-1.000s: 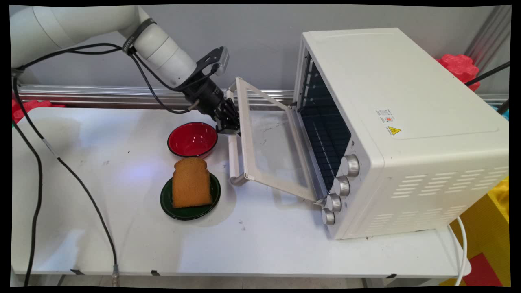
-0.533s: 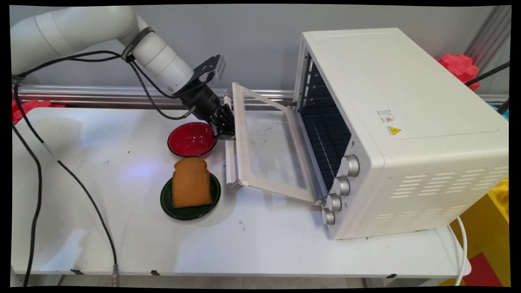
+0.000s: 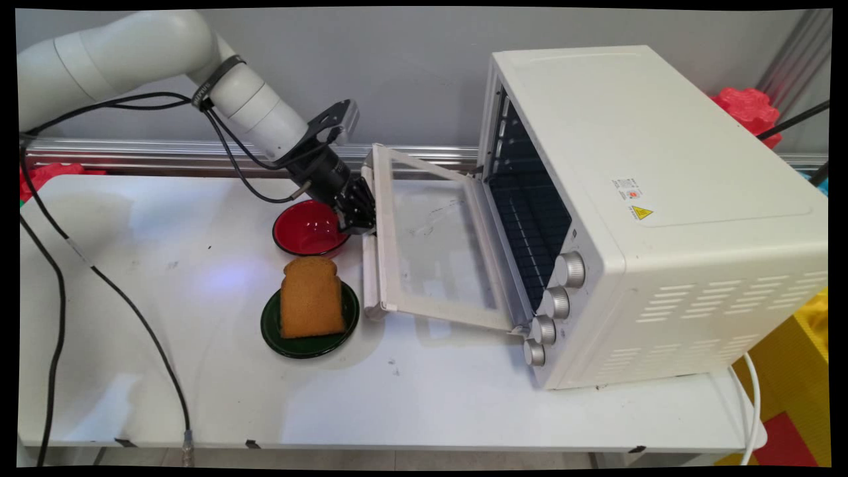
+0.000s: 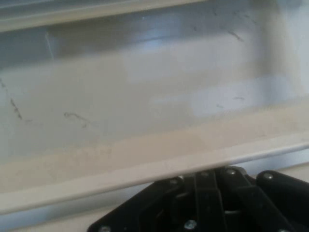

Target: Open the oven

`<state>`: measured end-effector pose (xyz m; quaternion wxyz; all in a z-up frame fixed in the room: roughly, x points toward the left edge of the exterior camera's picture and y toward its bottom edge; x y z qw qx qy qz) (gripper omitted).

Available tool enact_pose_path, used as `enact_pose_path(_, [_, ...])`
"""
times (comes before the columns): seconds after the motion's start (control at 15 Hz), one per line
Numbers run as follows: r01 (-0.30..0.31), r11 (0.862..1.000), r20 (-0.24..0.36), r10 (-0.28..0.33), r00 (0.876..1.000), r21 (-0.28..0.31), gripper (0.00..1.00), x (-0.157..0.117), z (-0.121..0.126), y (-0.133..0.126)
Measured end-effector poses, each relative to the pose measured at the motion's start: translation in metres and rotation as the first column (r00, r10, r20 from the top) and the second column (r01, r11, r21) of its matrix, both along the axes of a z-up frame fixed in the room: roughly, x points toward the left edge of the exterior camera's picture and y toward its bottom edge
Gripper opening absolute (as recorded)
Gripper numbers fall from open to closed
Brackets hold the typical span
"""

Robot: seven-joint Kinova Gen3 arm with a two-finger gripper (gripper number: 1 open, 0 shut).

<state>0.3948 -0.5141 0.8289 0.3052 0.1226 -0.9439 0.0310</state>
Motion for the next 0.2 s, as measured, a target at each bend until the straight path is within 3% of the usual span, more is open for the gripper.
enact_pose_path(0.2, [0.003,1.000,-0.003,-0.003,1.000,0.001,0.00,0.0036,-0.0011,0.0023])
